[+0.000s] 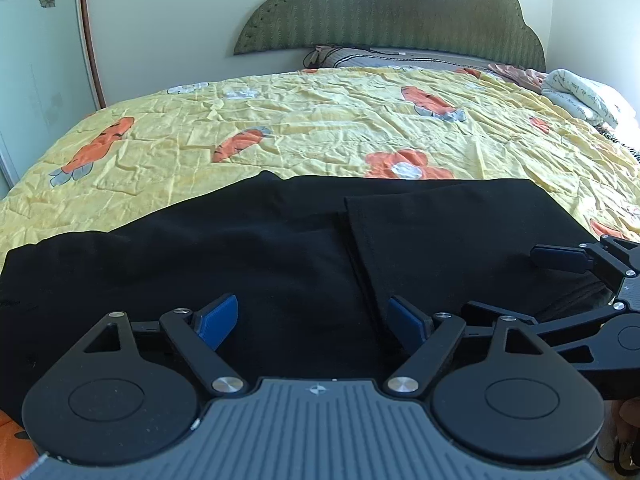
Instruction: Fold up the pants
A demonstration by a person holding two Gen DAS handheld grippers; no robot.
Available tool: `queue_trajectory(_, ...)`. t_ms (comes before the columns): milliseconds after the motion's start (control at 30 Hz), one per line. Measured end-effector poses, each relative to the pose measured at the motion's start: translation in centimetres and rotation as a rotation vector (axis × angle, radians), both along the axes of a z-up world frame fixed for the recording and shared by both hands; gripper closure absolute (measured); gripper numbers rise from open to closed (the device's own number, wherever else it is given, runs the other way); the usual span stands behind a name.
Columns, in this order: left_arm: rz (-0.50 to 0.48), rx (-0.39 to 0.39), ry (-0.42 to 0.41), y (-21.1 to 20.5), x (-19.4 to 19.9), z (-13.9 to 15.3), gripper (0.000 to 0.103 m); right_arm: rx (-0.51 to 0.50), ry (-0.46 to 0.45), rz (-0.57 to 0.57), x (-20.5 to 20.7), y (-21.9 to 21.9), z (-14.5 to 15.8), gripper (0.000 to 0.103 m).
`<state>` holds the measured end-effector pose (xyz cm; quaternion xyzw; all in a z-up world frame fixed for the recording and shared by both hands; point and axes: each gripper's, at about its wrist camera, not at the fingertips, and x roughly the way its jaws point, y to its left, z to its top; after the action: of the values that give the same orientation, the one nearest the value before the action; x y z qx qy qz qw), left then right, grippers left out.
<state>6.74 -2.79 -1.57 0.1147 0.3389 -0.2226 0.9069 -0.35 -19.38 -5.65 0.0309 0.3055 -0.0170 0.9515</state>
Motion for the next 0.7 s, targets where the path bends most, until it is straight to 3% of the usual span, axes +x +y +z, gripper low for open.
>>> queue_trajectory(233, 0.038, 0.005, -0.02, 2.0, 0.3, 0.4, 0.018, -0.018, 0.0, -0.024, 0.1, 0.6, 0.9, 0.012)
queue_trajectory(700, 0.176, 0.002, -0.026, 7.2, 1.6, 1.5, 0.018, -0.111, -0.087, 0.188, 1.7, 8.1, 4.2, 0.012)
